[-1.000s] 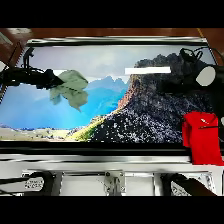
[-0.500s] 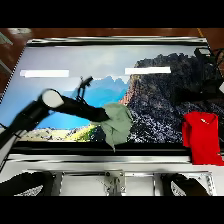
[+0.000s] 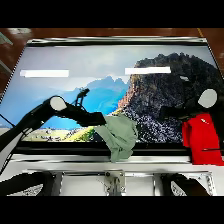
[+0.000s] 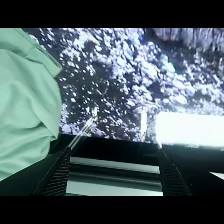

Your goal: Fold the shirts.

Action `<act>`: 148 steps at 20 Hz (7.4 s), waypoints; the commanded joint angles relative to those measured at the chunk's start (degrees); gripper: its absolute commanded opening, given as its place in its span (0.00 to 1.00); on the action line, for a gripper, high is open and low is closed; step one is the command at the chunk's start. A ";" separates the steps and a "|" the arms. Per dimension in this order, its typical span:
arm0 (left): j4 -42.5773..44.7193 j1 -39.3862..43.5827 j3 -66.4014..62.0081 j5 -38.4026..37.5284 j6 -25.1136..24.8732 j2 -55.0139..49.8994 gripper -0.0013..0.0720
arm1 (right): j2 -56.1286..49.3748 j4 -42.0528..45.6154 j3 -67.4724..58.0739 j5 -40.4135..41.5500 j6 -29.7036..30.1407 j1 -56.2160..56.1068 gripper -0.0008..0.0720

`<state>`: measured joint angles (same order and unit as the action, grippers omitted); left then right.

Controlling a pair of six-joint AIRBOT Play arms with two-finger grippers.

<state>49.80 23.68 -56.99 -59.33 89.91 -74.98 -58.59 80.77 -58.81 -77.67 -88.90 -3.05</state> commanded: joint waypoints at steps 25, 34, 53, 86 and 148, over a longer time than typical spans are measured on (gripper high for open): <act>-11.28 -0.46 8.46 11.30 -6.82 -8.76 0.06 | -20.65 -23.30 12.87 15.91 6.58 -7.26 0.92; -10.47 -1.42 6.19 9.20 -13.38 -4.20 0.06 | -19.71 -23.87 11.96 23.96 5.84 -11.45 0.09; 12.35 -12.66 -47.06 -1.92 -13.18 31.91 0.06 | 17.46 -13.33 -37.31 14.62 -4.59 -11.47 0.09; 13.75 -12.57 13.77 2.82 -6.45 27.61 0.06 | -34.82 -14.27 -30.84 -4.33 8.15 5.31 0.83; 28.98 -19.71 2.58 -8.00 -3.74 29.59 0.06 | -22.62 -3.98 -43.25 8.66 6.67 0.26 0.09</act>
<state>86.37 3.99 -65.84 -76.03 84.38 -44.66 -70.26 78.56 -102.54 -71.40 -83.68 -0.32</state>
